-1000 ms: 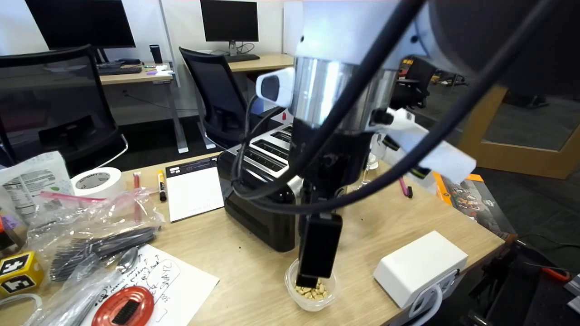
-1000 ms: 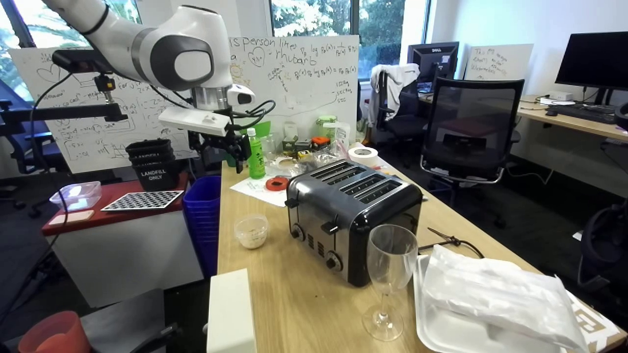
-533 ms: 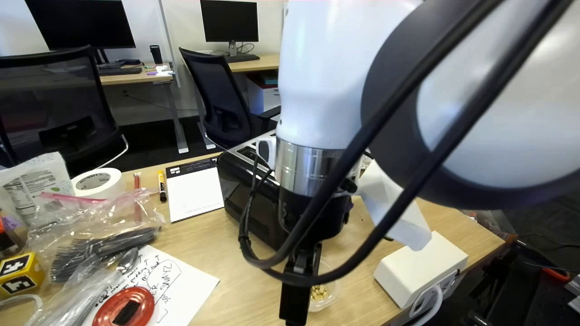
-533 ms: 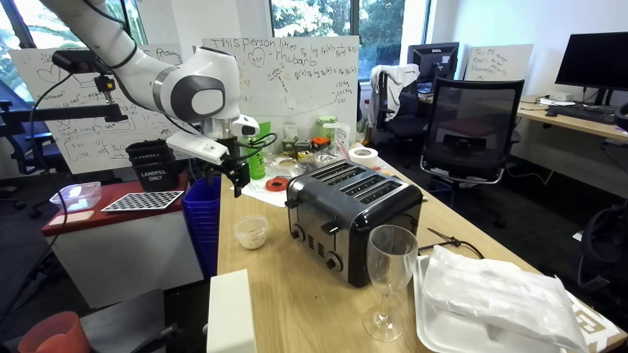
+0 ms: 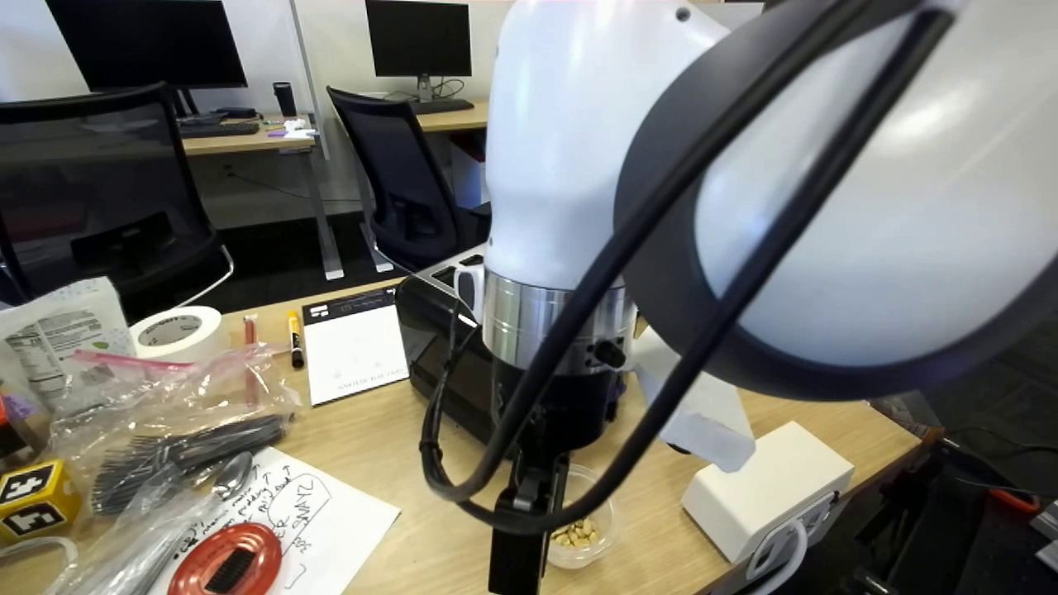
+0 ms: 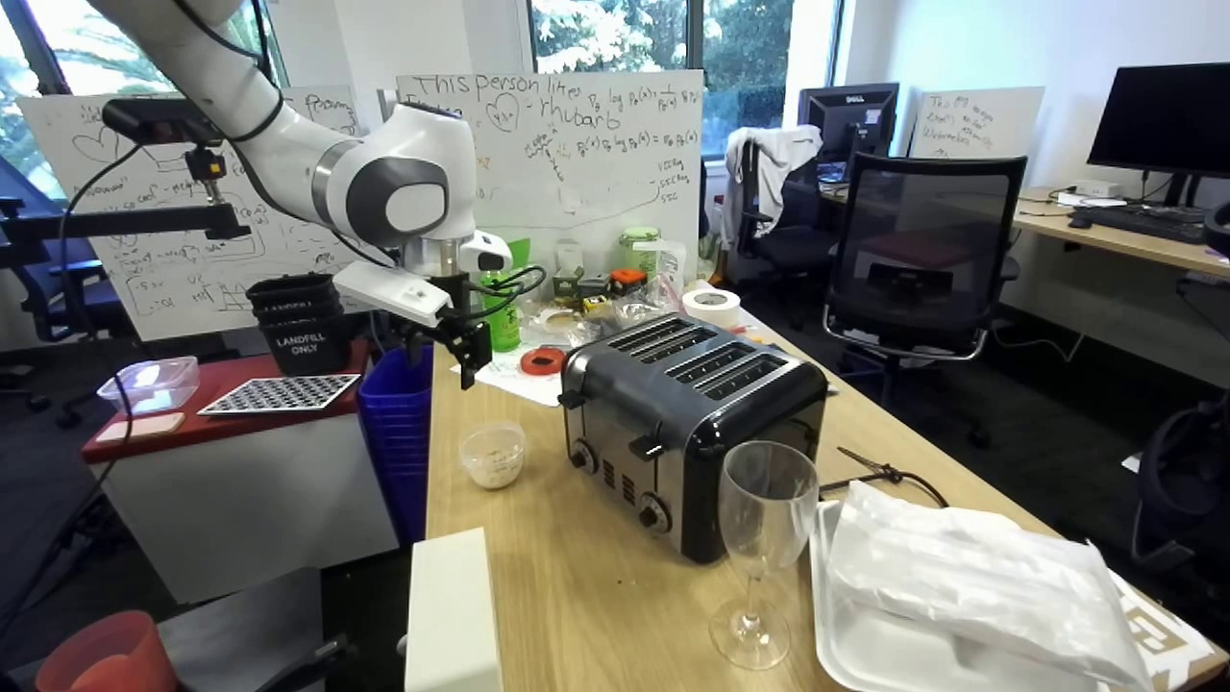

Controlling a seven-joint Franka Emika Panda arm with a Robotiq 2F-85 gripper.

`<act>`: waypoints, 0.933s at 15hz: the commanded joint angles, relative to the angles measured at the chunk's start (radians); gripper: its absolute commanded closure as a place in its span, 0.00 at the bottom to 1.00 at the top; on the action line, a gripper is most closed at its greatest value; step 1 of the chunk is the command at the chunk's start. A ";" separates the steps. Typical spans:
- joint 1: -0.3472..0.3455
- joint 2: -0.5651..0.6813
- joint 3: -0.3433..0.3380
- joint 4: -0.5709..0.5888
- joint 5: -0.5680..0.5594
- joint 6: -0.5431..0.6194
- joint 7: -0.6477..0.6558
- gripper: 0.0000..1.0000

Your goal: Pour the contents in the small clear bowl on the left into the glass on the right

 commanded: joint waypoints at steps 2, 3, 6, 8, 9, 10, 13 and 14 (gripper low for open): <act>-0.023 0.014 0.021 0.007 -0.004 0.003 0.009 0.00; -0.015 0.024 0.008 0.007 -0.029 0.018 0.035 0.00; -0.013 0.060 -0.008 0.018 -0.061 0.028 0.056 0.00; -0.017 0.094 -0.014 0.031 -0.072 0.039 0.071 0.00; -0.013 0.109 -0.022 0.038 -0.089 0.042 0.085 0.00; -0.006 0.124 -0.033 0.045 -0.113 0.049 0.101 0.00; -0.003 0.176 -0.040 0.081 -0.141 0.050 0.131 0.00; -0.001 0.188 -0.041 0.092 -0.147 0.047 0.139 0.00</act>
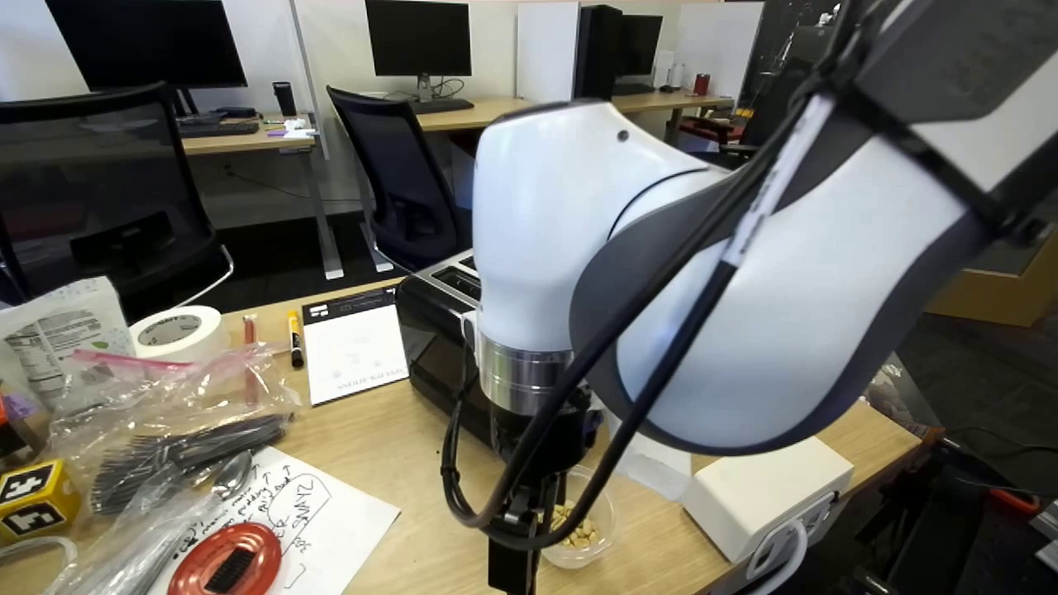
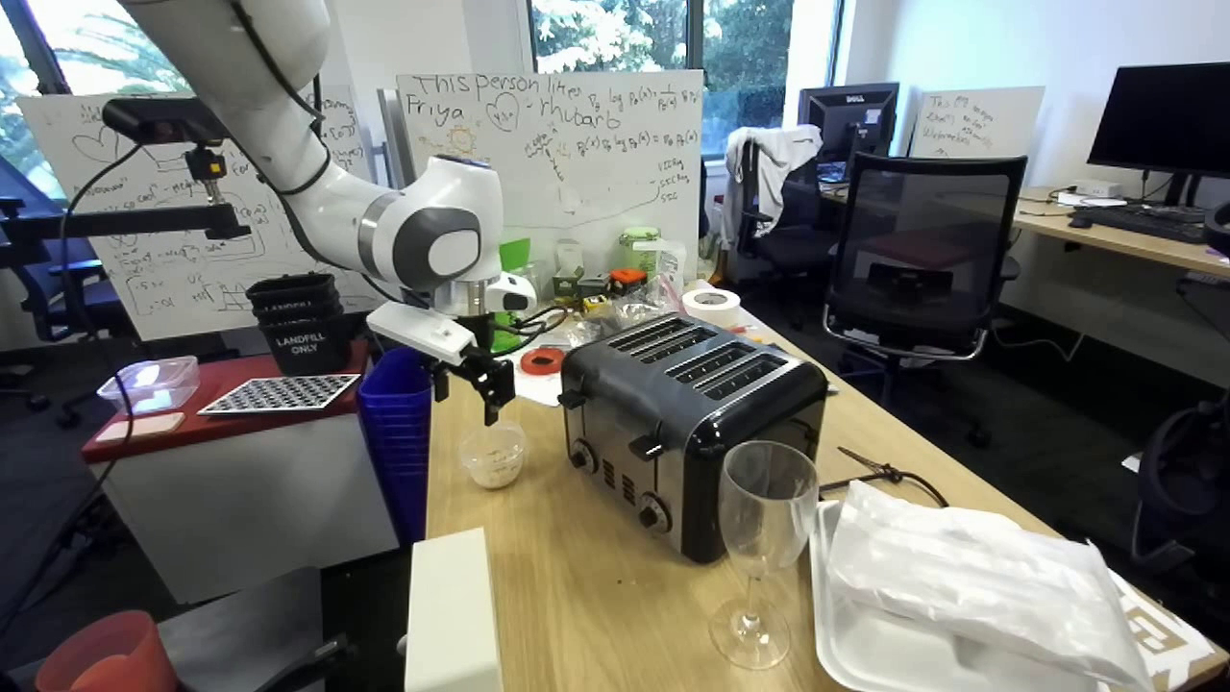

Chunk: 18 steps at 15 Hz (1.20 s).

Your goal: Pour the contents in the small clear bowl on the left into the glass on the right

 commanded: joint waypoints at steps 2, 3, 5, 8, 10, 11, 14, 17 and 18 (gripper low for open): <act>0.005 0.060 -0.001 0.053 -0.024 0.006 0.037 0.00; 0.007 0.068 -0.001 0.058 -0.022 0.006 0.040 0.00; 0.013 0.084 -0.005 0.069 -0.025 0.004 0.051 0.00; 0.026 0.093 -0.021 0.076 -0.039 -0.006 0.089 0.00; 0.029 0.100 -0.026 0.079 -0.045 -0.010 0.111 0.00; 0.031 0.102 -0.029 0.079 -0.048 -0.011 0.120 0.00; 0.046 0.097 -0.043 0.078 -0.068 -0.026 0.163 0.00; 0.078 0.095 -0.070 0.081 -0.113 -0.044 0.221 0.00; 0.085 0.096 -0.075 0.082 -0.124 -0.049 0.236 0.00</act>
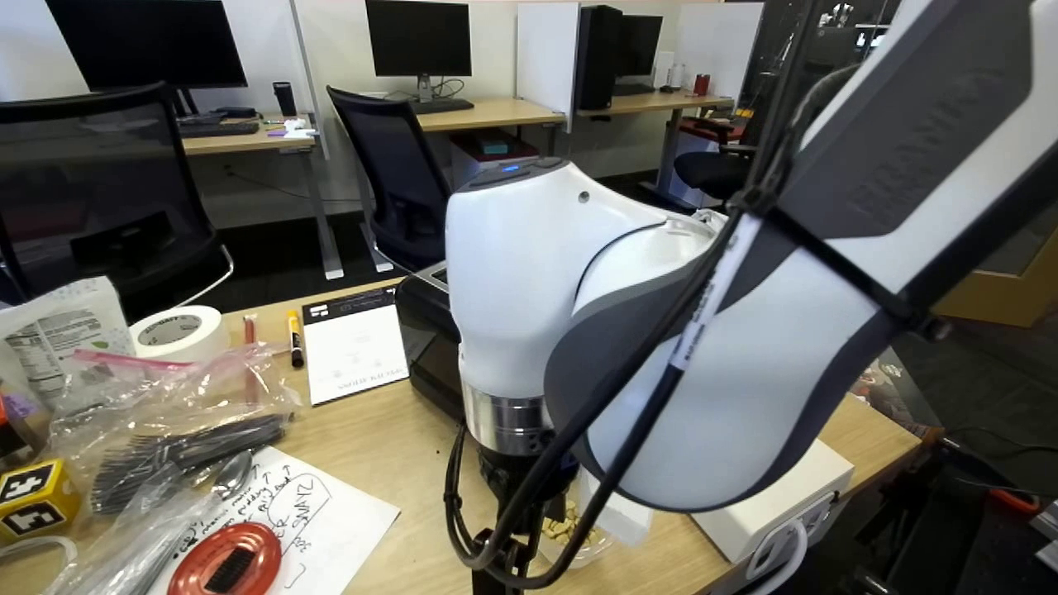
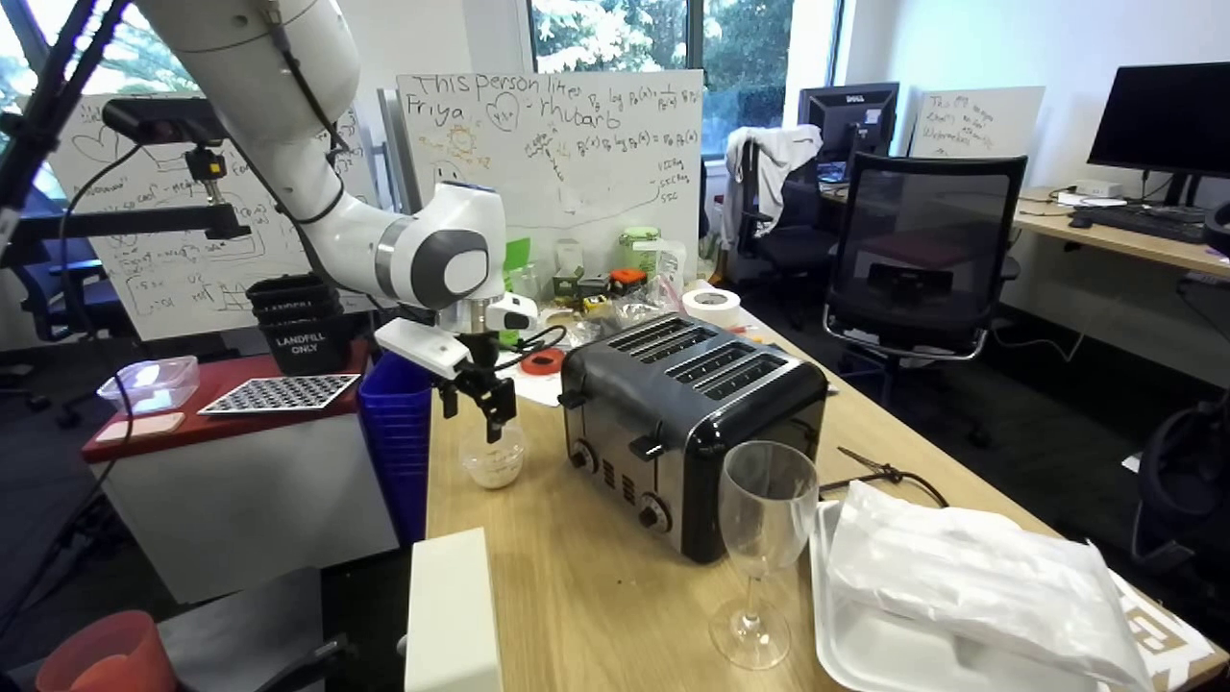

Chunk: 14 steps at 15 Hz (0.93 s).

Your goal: Pour the contents in the small clear bowl on the left into the glass on the right

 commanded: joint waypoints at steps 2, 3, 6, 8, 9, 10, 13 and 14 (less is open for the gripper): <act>0.054 0.007 -0.045 0.024 -0.068 -0.049 0.088 0.00; 0.059 0.007 -0.049 0.027 -0.078 -0.055 0.101 0.00; 0.081 0.004 -0.066 0.035 -0.116 -0.062 0.141 0.00; 0.090 0.006 -0.072 0.043 -0.133 -0.071 0.157 0.00; 0.090 0.010 -0.070 0.048 -0.136 -0.078 0.160 0.00; 0.093 0.011 -0.071 0.052 -0.140 -0.085 0.164 0.00; 0.105 0.010 -0.080 0.064 -0.163 -0.123 0.191 0.00; 0.103 0.011 -0.077 0.065 -0.160 -0.125 0.195 0.02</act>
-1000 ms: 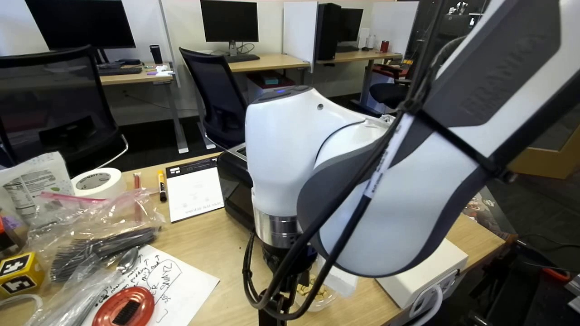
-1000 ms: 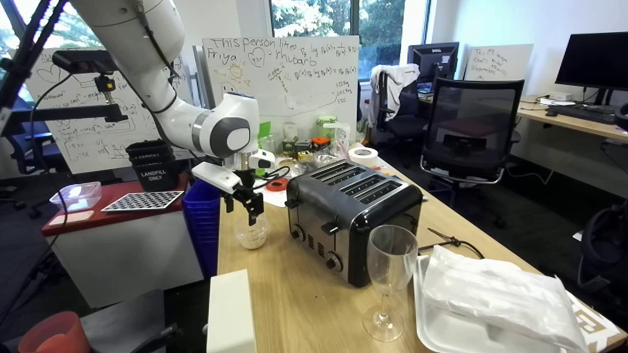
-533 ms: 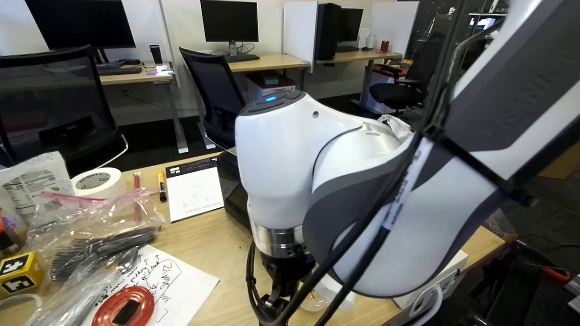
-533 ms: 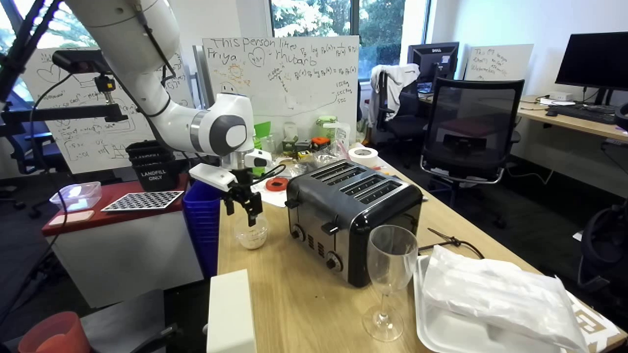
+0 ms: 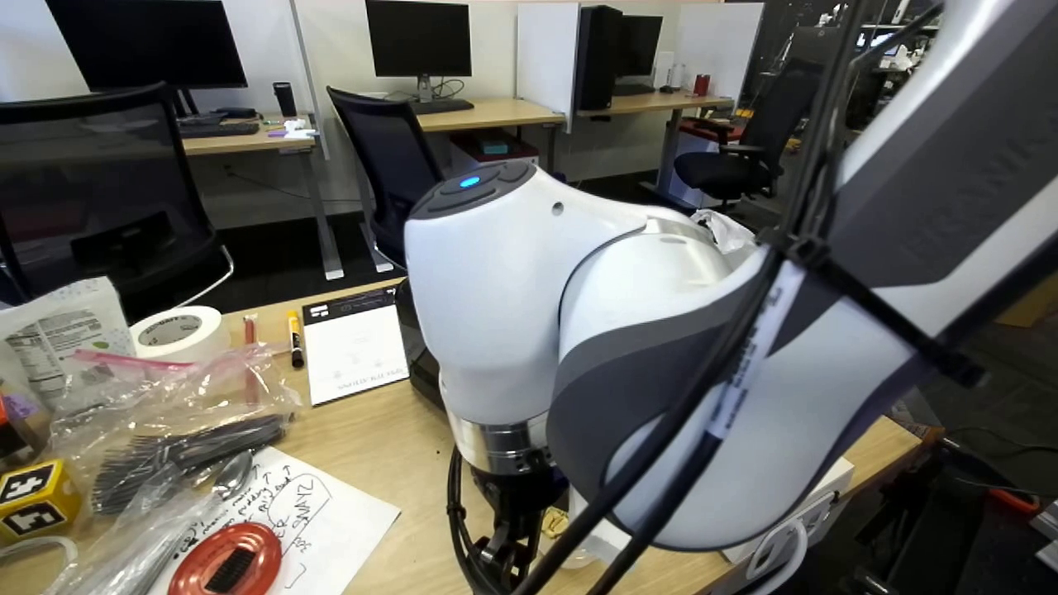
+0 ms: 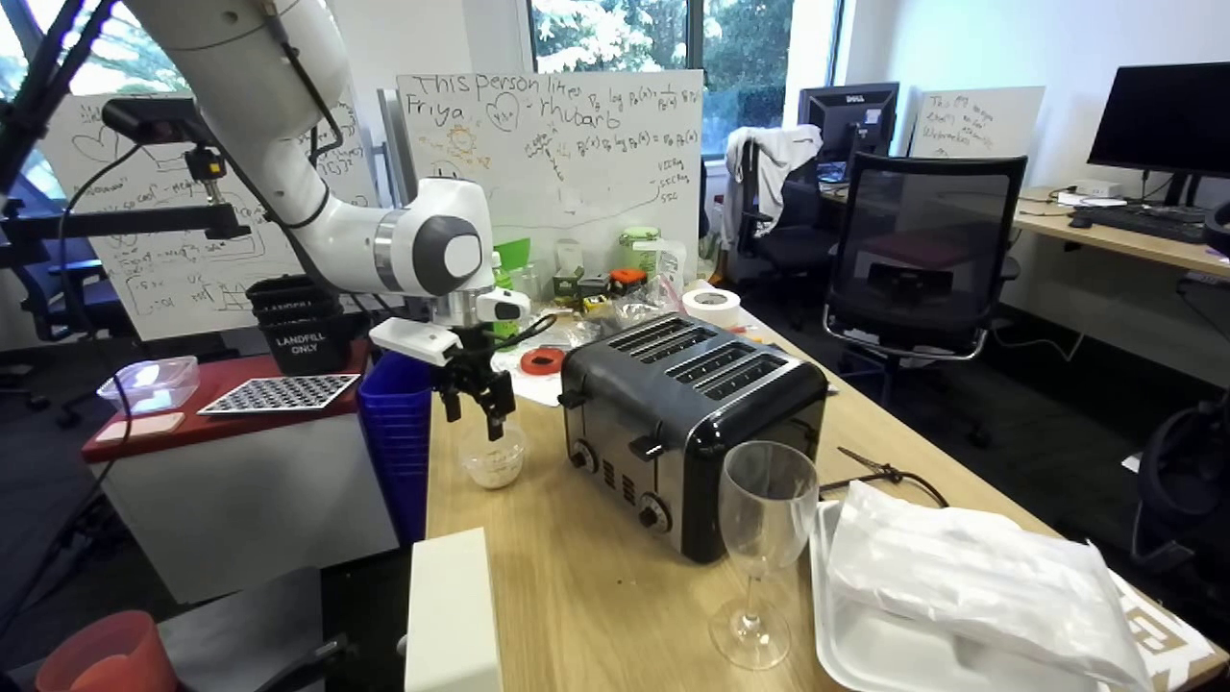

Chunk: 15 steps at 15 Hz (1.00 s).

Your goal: Pour the contents in the small clear bowl on the left into the glass on the right

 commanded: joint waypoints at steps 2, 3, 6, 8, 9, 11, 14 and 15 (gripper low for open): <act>0.019 0.012 -0.015 0.034 -0.028 -0.054 0.043 0.06; 0.021 0.013 -0.017 0.037 -0.031 -0.059 0.047 0.06; 0.032 0.017 -0.027 0.045 -0.049 -0.073 0.062 0.05; 0.041 0.017 -0.036 0.049 -0.075 -0.087 0.078 0.01; 0.047 0.018 -0.043 0.052 -0.093 -0.098 0.089 0.00; 0.053 0.024 -0.046 0.059 -0.111 -0.112 0.098 0.02; 0.063 0.034 -0.053 0.069 -0.127 -0.127 0.107 0.19; 0.065 0.038 -0.054 0.073 -0.130 -0.132 0.108 0.29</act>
